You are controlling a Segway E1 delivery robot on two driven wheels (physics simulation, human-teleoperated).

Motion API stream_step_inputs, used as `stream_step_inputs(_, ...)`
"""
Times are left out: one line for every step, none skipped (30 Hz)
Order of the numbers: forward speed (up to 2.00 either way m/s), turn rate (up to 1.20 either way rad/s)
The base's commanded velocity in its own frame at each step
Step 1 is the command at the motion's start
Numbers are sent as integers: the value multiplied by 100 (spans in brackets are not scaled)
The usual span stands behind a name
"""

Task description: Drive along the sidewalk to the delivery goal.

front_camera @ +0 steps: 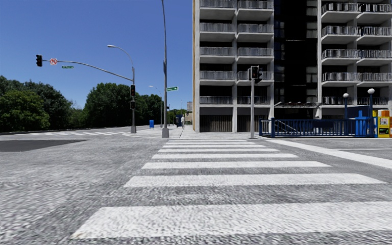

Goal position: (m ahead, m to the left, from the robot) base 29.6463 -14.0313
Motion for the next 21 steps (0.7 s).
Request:
stream_step_inputs(200, 0)
stream_step_inputs(200, 0)
stream_step_inputs(200, 0)
stream_step_inputs(200, 0)
stream_step_inputs(200, 0)
stream_step_inputs(200, 0)
stream_step_inputs(200, 0)
stream_step_inputs(200, 0)
stream_step_inputs(200, 0)
stream_step_inputs(200, 0)
stream_step_inputs(200, 0)
stream_step_inputs(200, 0)
stream_step_inputs(200, 0)
stream_step_inputs(200, 0)
stream_step_inputs(200, 0)
stream_step_inputs(200, 0)
stream_step_inputs(200, 0)
stream_step_inputs(200, 0)
stream_step_inputs(200, 0)
stream_step_inputs(200, 0)
stream_step_inputs(200, 0)
